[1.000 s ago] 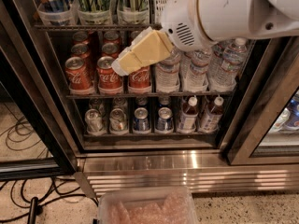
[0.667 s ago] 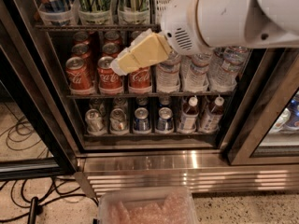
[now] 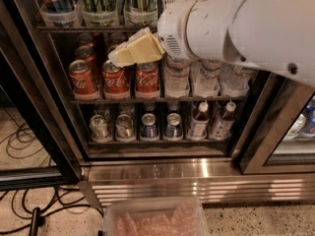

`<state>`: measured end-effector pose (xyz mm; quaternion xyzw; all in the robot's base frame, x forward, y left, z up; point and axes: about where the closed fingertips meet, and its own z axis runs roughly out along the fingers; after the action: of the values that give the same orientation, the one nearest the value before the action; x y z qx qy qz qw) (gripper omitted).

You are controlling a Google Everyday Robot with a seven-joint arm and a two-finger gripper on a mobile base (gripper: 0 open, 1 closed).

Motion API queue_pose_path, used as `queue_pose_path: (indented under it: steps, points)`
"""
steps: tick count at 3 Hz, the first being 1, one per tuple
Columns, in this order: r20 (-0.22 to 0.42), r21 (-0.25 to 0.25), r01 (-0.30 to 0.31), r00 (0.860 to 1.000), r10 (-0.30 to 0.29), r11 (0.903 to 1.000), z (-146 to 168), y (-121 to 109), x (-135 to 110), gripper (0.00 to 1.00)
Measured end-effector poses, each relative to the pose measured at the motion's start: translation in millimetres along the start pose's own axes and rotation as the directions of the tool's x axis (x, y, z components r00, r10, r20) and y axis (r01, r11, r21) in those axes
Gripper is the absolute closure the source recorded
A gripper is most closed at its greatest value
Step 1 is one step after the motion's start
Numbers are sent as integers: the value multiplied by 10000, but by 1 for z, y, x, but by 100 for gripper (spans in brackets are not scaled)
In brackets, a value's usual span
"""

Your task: Pick green can from top shelf of fridge

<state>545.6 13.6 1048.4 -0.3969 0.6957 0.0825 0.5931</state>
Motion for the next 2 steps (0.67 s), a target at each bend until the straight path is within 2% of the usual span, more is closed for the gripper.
queue_pose_path:
  steps: [1, 2]
  points:
    - [284, 347, 23, 9996, -33, 9994, -1, -8, -9, 0]
    - [285, 348, 23, 9996, -33, 9994, -1, -8, -9, 0]
